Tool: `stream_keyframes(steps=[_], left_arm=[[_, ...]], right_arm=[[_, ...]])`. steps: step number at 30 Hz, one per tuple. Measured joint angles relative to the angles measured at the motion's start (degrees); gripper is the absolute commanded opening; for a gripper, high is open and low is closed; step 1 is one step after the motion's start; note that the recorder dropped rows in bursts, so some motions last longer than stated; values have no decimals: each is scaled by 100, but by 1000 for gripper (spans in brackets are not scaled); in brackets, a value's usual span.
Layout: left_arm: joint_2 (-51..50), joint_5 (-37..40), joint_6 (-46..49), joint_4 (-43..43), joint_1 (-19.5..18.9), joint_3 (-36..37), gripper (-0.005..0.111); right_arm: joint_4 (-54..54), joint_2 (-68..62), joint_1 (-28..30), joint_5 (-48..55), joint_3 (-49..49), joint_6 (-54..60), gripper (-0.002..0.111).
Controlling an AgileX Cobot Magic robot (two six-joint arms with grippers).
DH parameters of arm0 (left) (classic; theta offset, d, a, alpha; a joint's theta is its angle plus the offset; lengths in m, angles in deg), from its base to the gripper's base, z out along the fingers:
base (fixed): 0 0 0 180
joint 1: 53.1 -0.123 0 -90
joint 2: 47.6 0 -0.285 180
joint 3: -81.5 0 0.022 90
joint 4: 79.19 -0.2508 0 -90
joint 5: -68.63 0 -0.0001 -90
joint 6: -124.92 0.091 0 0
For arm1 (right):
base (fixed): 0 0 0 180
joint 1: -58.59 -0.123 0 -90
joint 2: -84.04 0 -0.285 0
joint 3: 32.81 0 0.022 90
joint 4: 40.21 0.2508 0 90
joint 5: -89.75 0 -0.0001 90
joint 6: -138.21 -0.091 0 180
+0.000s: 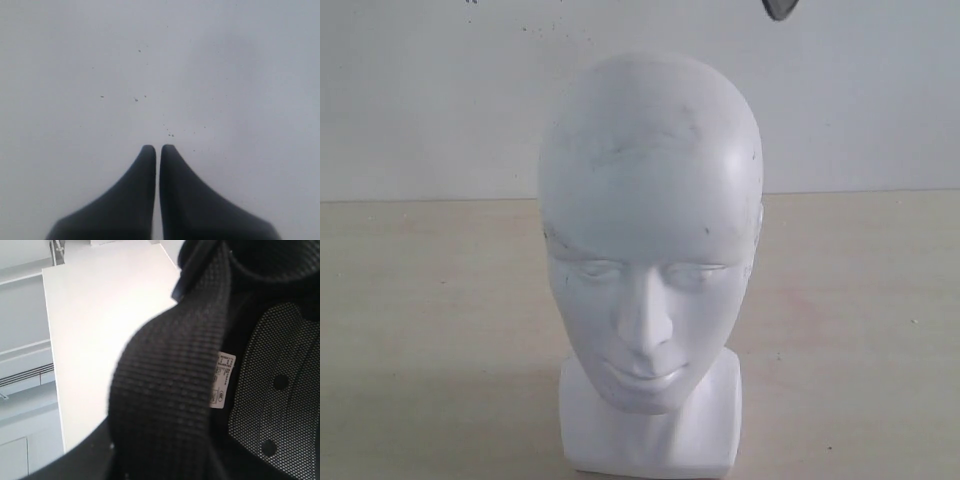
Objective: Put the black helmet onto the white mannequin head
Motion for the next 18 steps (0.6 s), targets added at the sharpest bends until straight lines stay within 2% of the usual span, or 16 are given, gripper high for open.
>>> stream_keyframes(steps=[5,9,10,14,18], left_arm=[[0,-46,-47,0,0,0,4],[0,199,-1051,-247,0,-123,4],[0,423,-1268,-591,0,-330,4],[-403,524,-2332,-1914,0,-1143,4],[-1703,333,-3582,-3279,0,-1886,4]], right_arm=[[-406,0,0,-5,0,-20,0],[-1013,0,0,-49,0,-287,0],[-1185,0,0,-49,0,-399,0],[-1522,0,0,-73,0,-678,0],[-1736,0,0,-95,0,-878,0]])
